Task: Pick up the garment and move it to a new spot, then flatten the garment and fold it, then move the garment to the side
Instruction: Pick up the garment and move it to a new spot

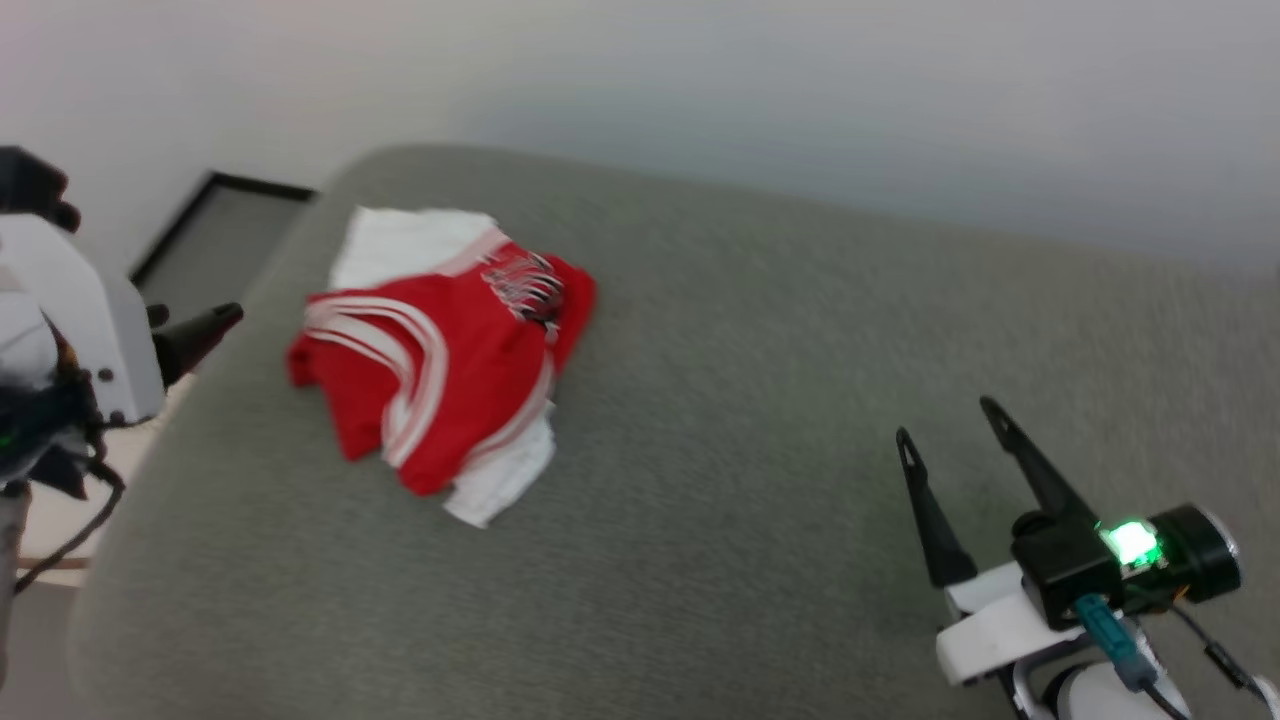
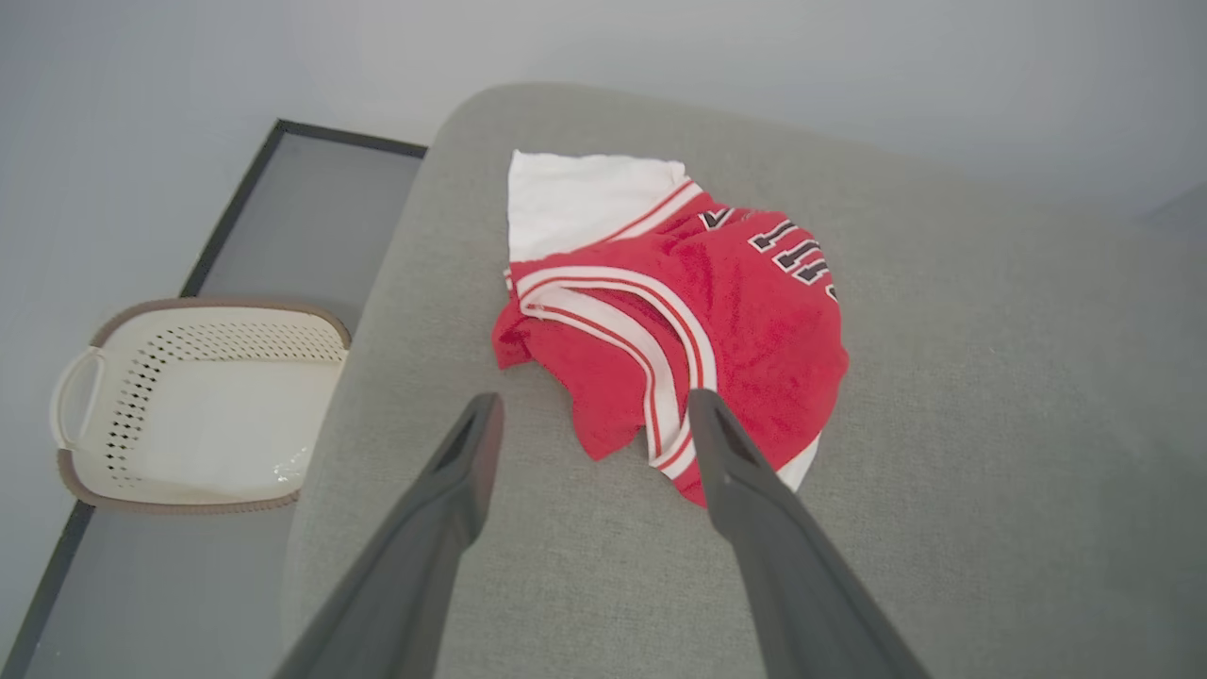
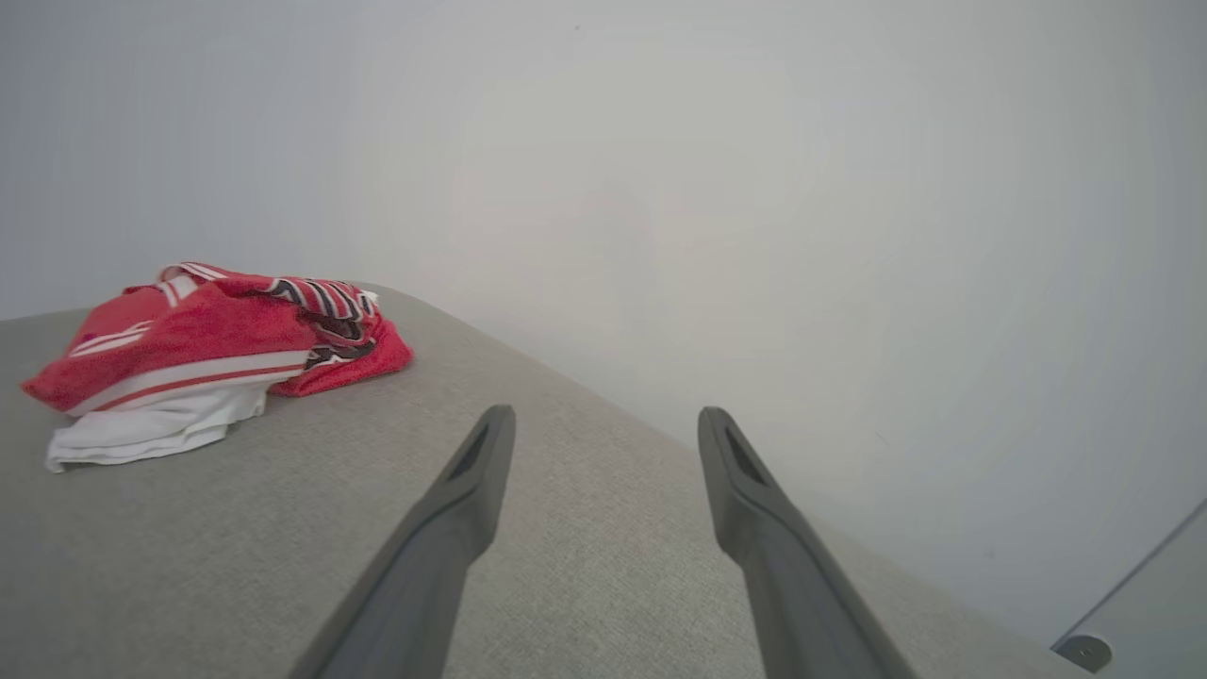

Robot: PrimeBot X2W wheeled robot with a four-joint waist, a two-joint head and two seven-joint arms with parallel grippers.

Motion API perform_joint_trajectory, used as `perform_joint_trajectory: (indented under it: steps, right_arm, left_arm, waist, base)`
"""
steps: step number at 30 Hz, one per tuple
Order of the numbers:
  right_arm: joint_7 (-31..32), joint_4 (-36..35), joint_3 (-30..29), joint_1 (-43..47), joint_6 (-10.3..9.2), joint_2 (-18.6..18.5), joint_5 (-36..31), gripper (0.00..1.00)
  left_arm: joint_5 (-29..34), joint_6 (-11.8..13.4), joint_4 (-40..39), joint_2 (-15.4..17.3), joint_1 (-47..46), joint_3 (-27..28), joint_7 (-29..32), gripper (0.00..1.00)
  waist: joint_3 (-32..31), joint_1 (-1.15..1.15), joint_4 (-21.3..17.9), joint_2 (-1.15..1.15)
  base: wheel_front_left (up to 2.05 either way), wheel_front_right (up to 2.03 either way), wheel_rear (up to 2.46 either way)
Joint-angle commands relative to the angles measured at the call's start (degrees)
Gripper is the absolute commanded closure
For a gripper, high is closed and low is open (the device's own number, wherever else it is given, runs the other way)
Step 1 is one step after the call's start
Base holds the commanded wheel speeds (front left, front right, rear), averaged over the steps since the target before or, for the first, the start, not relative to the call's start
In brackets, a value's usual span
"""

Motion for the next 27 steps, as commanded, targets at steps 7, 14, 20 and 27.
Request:
perform_joint_trajectory:
  steps: [7, 14, 20, 27]
  right_arm:
    - [1.75, -4.18, -1.09, -3.02, -0.09, -0.08, -2.42, 0.0]
    - [3.52, -8.71, -1.13, -4.5, -0.09, -0.07, -3.78, 0.0]
    - [4.64, -11.49, -0.7, -5.75, -0.09, -0.07, -4.35, 0.0]
    - [5.87, -14.19, -1.13, -6.31, -0.09, -0.07, -4.55, 0.0]
  left_arm:
    - [-5.26, -0.18, 9.46, 1.35, -7.5, -5.08, 5.42, 0.0]
    - [-6.46, -0.18, 19.76, 0.53, -15.87, -7.24, 9.45, 0.0]
    - [-4.96, 0.44, 28.47, -1.56, -20.4, -10.36, 12.56, 0.0]
    - [-4.95, 2.6, 37.51, -7.73, -19.71, -11.96, 11.2, 0.0]
  waist:
    - [13.98, 0.0, -10.12, 0.0]
    - [19.78, 0.0, -12.51, 0.0]
    - [23.96, 0.0, -14.05, 0.0]
    - [26.73, 0.0, -14.42, 0.0]
  base:
    - [0.0, 0.0, 0.0]
    - [0.0, 0.0, 0.0]
    - [0.0, 0.0, 0.0]
    - [0.0, 0.0, 0.0]
